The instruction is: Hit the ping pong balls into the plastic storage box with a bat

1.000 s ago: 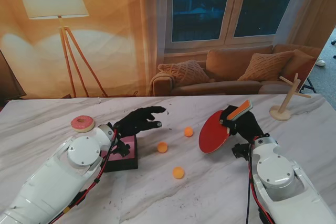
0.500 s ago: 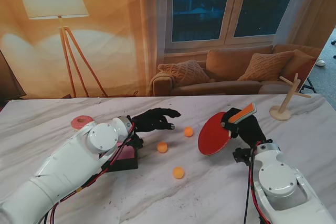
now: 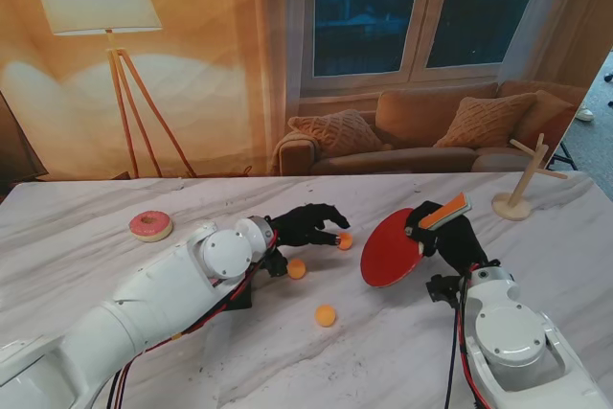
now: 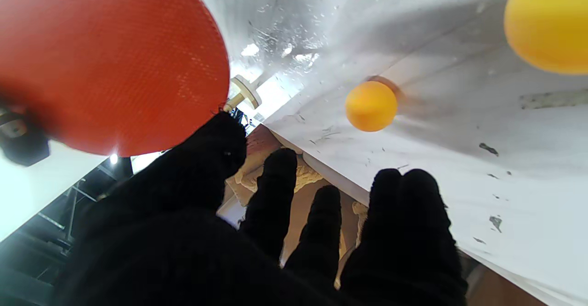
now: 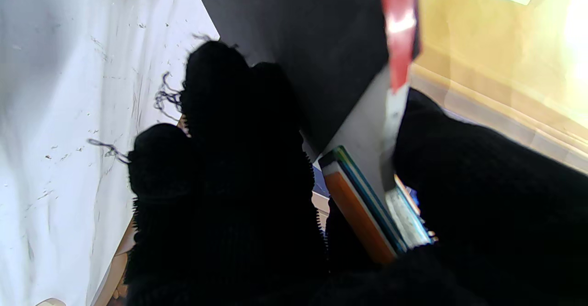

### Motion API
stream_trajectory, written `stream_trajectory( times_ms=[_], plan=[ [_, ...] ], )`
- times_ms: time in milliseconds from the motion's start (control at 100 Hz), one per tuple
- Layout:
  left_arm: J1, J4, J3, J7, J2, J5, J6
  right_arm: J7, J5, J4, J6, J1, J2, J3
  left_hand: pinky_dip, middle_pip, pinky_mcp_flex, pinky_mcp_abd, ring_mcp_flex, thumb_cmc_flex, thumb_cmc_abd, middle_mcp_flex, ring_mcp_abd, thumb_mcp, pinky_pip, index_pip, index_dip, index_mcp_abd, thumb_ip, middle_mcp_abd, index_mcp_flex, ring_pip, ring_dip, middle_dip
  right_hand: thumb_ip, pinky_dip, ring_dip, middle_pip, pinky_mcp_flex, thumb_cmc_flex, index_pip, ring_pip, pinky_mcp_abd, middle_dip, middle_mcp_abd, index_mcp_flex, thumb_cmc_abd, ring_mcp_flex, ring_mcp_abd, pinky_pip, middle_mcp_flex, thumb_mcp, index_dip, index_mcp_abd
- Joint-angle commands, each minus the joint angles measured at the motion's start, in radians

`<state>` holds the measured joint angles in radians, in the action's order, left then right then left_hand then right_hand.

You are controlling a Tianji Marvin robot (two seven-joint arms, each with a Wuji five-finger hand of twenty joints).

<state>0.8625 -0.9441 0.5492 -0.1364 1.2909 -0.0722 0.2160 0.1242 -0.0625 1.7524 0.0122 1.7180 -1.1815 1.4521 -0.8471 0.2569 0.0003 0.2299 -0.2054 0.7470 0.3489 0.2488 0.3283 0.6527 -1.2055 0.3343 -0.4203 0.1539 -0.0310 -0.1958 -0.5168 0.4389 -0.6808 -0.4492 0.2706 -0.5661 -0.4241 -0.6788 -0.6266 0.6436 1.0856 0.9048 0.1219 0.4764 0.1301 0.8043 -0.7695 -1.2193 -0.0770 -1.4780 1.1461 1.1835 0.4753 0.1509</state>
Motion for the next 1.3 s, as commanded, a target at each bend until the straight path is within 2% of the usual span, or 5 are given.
stream_trajectory(
  times_ms=[0,510,970,1080,1290],
  plan=[
    [-0.006,0.015,-0.010,0.005,0.028,-0.012,0.001,-0.012,0.002,0.011,-0.005,0.010,-0.003,0.003,-0.019,-0.028,-0.014,-0.054,0.045,-0.014,0.021,-0.068,-0.015,0.043,-0.025,0.005,-0.005,-0.027,-0.009,0.026,-0.010,-0.013,0.015,0.029,0.014,0.001,-0.009,-0.050,0.017,0.084,0.051,0.020,-0.044,0.013,-0.029,0.019,0.071,0.000,0.050,-0.034,0.012,0.033,0.012,-0.021],
    [-0.104,0.200,-0.131,-0.026,0.115,-0.037,0.049,-0.004,0.010,0.032,-0.003,0.030,-0.005,0.021,0.009,-0.116,-0.041,-0.049,0.086,0.004,0.021,-0.106,0.033,0.075,0.012,-0.072,0.054,-0.067,-0.007,0.041,0.101,-0.041,0.040,0.075,0.014,-0.006,-0.011,-0.057,0.022,0.084,0.049,0.032,-0.046,0.017,-0.028,0.015,0.080,0.005,0.051,-0.037,0.007,0.027,0.015,-0.021],
    [-0.159,0.369,-0.195,-0.020,0.200,-0.085,0.109,-0.005,0.020,0.036,0.006,0.035,-0.006,0.027,-0.027,0.016,-0.087,-0.047,0.116,-0.013,0.020,-0.054,0.031,0.055,0.004,-0.036,0.041,-0.050,-0.016,0.088,0.008,-0.030,-0.003,0.008,0.013,-0.011,-0.013,-0.062,0.026,0.085,0.048,0.042,-0.047,0.020,-0.027,0.014,0.087,0.009,0.051,-0.039,0.004,0.020,0.017,-0.021],
    [-0.164,0.377,-0.207,-0.013,0.203,-0.104,0.114,-0.006,0.024,0.037,0.010,0.036,-0.007,0.028,-0.044,0.043,-0.093,-0.063,0.130,-0.020,0.013,-0.044,-0.007,0.042,-0.001,-0.014,0.031,-0.031,-0.016,0.083,-0.019,-0.006,-0.035,-0.004,0.013,-0.012,-0.013,-0.063,0.027,0.084,0.047,0.044,-0.048,0.021,-0.027,0.013,0.088,0.010,0.051,-0.039,0.004,0.019,0.017,-0.023],
    [-0.138,0.214,-0.204,-0.016,0.126,-0.136,0.025,-0.007,0.036,0.041,0.018,0.037,-0.008,0.029,-0.076,0.083,-0.081,-0.076,0.115,-0.019,0.022,-0.012,-0.011,0.064,-0.036,0.071,-0.013,-0.011,-0.017,0.055,-0.068,0.052,-0.089,-0.049,0.012,-0.013,-0.013,-0.064,0.027,0.085,0.047,0.046,-0.048,0.021,-0.026,0.014,0.089,0.011,0.051,-0.040,0.003,0.018,0.018,-0.022]
  ],
)
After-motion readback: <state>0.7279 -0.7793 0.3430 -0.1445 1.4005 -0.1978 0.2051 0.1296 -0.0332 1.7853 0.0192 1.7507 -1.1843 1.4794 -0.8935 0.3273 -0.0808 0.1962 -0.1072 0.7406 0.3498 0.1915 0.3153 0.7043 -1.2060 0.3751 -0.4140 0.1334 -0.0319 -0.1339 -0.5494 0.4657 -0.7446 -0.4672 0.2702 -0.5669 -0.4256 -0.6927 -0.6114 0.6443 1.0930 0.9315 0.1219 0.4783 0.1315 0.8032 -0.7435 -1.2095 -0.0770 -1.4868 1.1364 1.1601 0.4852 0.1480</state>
